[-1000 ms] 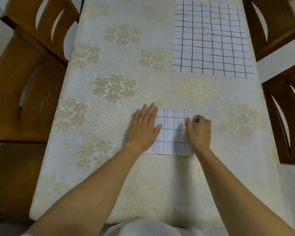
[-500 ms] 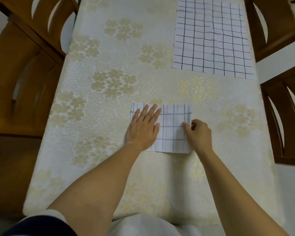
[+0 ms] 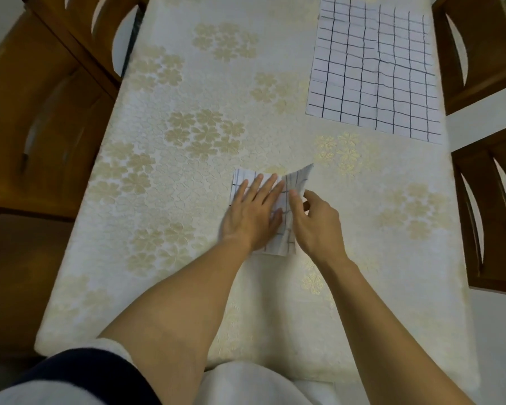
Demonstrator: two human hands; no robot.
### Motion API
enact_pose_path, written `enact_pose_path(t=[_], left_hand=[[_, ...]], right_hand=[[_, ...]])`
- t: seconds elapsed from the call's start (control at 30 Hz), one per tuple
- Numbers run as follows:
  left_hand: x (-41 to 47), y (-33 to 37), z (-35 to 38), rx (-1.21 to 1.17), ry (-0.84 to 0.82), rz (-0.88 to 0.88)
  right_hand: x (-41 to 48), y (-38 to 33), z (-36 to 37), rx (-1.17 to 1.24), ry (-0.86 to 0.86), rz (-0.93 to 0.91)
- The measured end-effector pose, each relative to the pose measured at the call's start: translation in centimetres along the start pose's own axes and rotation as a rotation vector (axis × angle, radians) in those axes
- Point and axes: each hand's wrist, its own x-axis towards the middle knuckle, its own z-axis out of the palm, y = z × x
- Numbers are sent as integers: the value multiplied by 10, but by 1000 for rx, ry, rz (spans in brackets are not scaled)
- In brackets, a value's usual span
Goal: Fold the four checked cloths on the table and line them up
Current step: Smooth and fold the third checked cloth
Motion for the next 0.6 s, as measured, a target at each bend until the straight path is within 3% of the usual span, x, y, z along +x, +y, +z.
enact_pose_path(t=[0.1,0.2,0.23,0.33,0.5,0.6], left_hand=[[-2,2,-12,-252,30,-120],[-7,-6,-5,-899,-91,-552],[-9,-8,-4,-956,-91,-556],[-13,0,-20,-1022,33,-518],[-3,-8,-51,-678,67,-301],[-7,-13,-64,-796,21,-382]], right_hand=[[-6,-2,7,234,-98,2],[-11,13,18,61,-126,-109],[-11,20,22,14,-139,-127],[-16,36,34,-48,-171,-247],[-18,48,52,-165,-189,-298],[-13,48,61,-199,-145,-245]])
